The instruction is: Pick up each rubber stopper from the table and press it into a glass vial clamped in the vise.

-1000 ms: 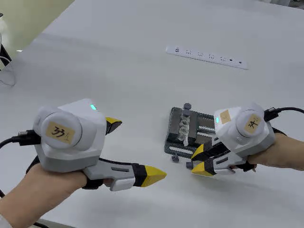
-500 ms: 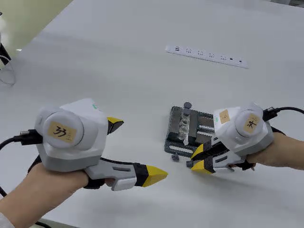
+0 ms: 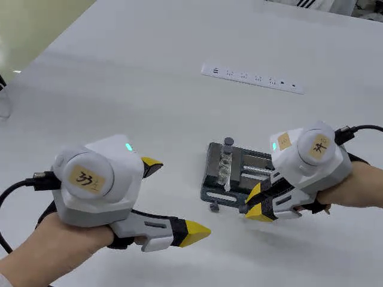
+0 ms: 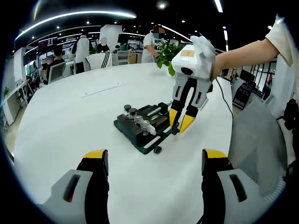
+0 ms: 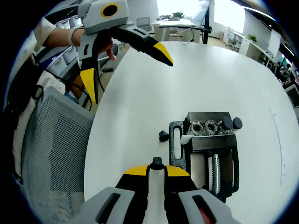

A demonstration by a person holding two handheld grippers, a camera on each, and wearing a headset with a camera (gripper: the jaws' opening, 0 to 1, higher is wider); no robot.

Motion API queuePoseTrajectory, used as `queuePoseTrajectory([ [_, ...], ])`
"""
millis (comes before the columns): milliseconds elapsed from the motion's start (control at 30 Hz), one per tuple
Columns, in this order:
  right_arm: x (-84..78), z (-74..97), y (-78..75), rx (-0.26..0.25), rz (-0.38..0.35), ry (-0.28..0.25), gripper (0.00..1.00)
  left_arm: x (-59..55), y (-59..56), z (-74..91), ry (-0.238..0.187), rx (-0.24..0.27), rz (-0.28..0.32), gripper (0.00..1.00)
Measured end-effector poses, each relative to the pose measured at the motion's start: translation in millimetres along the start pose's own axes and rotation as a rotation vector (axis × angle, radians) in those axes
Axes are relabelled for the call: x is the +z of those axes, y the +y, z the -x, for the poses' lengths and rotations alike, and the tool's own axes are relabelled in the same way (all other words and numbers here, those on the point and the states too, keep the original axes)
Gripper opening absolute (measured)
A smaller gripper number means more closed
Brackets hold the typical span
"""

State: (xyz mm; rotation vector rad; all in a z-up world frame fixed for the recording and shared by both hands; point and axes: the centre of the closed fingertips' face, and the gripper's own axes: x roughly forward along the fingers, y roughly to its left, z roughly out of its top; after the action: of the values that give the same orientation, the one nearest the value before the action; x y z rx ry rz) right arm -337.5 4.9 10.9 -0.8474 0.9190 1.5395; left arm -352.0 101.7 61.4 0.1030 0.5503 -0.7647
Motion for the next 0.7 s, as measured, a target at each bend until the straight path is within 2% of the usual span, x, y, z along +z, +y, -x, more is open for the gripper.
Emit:
queuePoseTrajectory([
  [100,0.3,17.9,2.9,0.012,0.017,0.041,0.06,9.7,-9.0,-9.1,0.003,-0.038,-0.065,0.77],
  [233,-2.0,36.1,8.9,0.025,0.041,0.103,0.06,21.7,-20.6,-21.1,-0.004,-0.082,-0.109,0.72],
  [333,-0.5,47.3,10.2,0.028,0.034,0.121,0.06,26.9,-29.4,-29.9,0.001,-0.116,-0.153,0.65],
  [433,2.4,60.3,14.5,0.027,0.038,0.142,0.06,35.5,-43.9,-38.9,-0.006,-0.161,-0.199,0.6],
  [533,4.0,67.5,20.3,0.031,0.045,0.158,0.06,42.6,-56.6,-46.0,-0.022,-0.197,-0.23,0.51],
  [700,4.9,72.6,24.6,0.036,0.069,0.185,0.06,50.3,-76.1,-56.4,-0.019,-0.241,-0.278,0.43],
])
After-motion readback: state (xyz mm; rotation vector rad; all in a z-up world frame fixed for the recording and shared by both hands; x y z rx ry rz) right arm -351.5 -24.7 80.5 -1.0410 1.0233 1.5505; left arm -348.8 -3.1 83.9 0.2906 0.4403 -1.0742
